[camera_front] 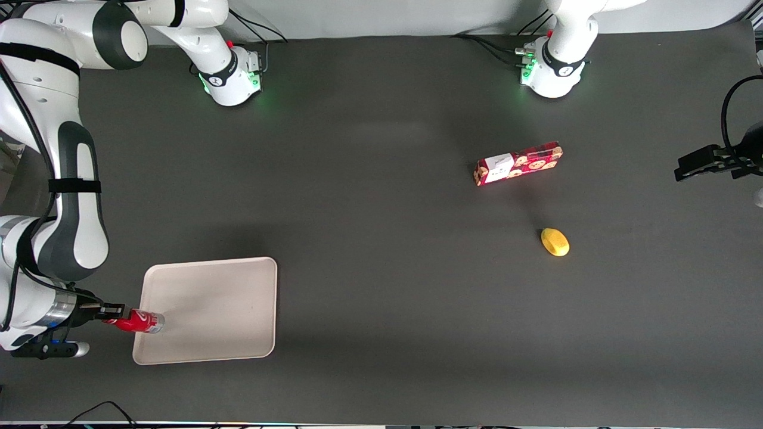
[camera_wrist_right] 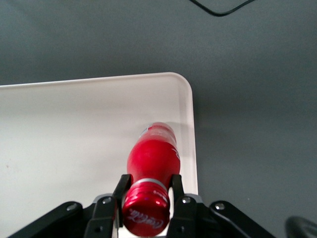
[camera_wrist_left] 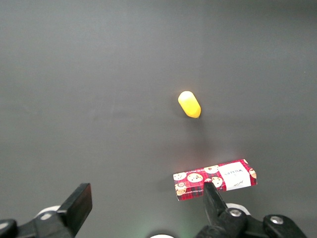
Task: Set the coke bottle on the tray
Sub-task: 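Carry the bottle over the white tray and lower it onto the tray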
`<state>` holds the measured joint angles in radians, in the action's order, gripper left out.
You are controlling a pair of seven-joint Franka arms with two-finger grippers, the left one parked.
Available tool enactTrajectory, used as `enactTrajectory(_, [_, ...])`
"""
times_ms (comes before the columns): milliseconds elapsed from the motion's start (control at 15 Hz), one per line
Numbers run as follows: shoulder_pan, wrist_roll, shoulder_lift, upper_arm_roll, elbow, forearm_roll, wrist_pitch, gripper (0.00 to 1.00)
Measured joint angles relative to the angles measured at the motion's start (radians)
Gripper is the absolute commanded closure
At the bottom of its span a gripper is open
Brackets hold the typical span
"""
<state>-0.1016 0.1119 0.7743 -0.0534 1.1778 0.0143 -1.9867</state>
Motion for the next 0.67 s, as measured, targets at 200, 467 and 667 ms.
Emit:
enactTrajectory(200, [0.000,0.002,0.007,0.000,0.001,0.001,-0.015,1.00])
enactTrajectory(467, [0.000,0.004,0.015,0.000,0.005,0.001,-0.037,0.86])
enactTrajectory(667, [0.000,0.006,0.016,0.000,0.008,0.001,-0.039,0.08])
